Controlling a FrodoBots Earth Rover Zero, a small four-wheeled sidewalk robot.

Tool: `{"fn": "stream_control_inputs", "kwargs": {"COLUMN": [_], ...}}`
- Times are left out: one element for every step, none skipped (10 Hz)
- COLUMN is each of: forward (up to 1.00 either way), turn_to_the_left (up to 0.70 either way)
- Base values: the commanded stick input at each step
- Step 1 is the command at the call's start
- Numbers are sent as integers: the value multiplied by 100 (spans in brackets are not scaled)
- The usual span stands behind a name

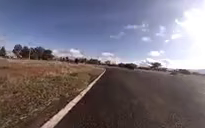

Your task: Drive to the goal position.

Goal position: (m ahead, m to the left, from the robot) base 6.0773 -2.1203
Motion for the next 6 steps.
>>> {"fn": "stream_control_inputs", "kwargs": {"forward": [45,45,45,45,45,45], "turn_to_the_left": [-27,-27,-27,0,0,0]}}
